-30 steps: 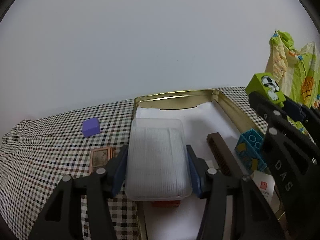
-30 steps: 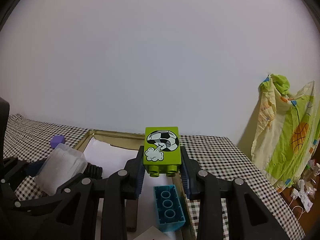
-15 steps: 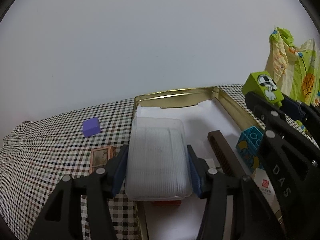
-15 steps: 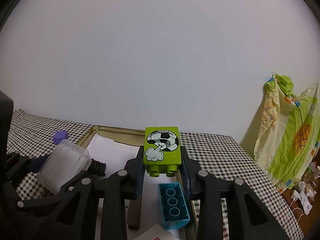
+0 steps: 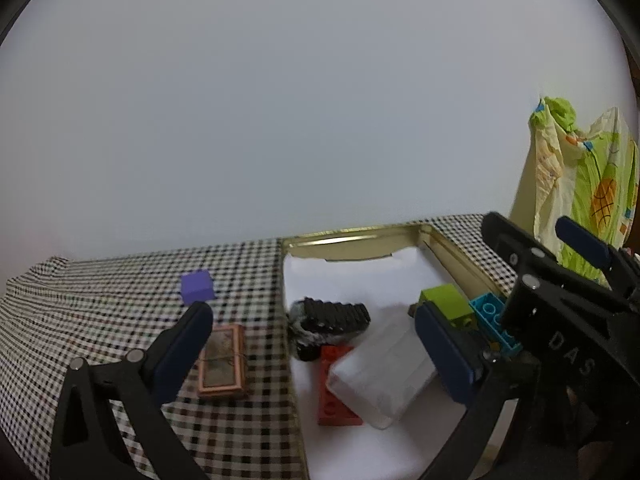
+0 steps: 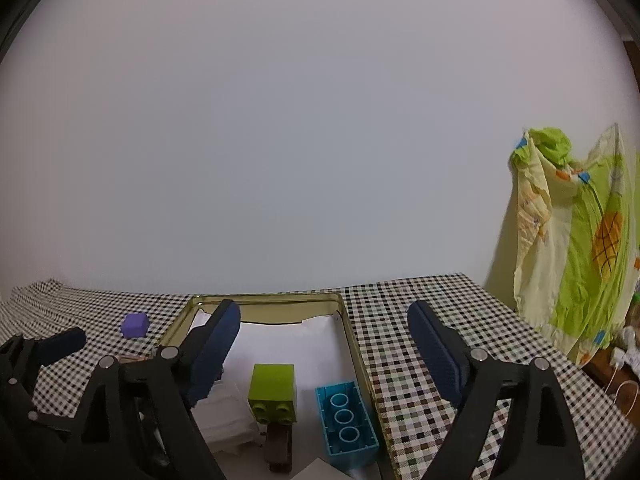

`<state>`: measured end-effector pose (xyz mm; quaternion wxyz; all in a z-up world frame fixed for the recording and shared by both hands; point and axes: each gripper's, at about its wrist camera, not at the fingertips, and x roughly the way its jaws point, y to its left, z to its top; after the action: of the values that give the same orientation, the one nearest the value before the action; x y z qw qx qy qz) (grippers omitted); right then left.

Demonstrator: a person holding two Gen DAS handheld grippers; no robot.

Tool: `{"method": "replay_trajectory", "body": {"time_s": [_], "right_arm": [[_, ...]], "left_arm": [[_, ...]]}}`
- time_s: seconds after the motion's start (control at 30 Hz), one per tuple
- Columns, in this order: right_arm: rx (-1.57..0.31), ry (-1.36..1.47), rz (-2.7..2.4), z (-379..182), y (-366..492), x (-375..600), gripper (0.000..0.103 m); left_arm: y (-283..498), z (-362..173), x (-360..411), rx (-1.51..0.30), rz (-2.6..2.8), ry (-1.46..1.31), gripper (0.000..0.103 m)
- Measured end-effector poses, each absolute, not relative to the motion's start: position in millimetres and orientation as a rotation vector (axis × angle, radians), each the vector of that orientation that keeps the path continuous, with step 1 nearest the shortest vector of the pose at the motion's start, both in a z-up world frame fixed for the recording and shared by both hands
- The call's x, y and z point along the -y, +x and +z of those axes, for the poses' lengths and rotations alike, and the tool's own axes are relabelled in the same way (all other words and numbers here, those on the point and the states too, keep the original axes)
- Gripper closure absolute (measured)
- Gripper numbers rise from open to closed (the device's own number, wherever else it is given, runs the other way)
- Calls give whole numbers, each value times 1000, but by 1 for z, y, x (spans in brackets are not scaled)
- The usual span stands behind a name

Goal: Organize rigid objects
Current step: 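Withdraw both open tools from the tray toward the purple cube and copper frame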

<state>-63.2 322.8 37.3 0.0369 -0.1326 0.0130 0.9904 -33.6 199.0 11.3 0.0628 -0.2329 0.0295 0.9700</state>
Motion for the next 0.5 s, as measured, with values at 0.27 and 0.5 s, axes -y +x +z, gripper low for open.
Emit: {"method": "replay_trajectory", "body": {"time_s": [0.27, 0.5], "right_arm": [[-150, -205, 2966, 44, -46, -337, 16], [-324, -6, 2759, 48, -21, -369, 16]], "left_arm": [[-37, 11, -175, -40, 2983, -713, 1], [-40, 8, -139, -16, 3103, -688, 1]]}}
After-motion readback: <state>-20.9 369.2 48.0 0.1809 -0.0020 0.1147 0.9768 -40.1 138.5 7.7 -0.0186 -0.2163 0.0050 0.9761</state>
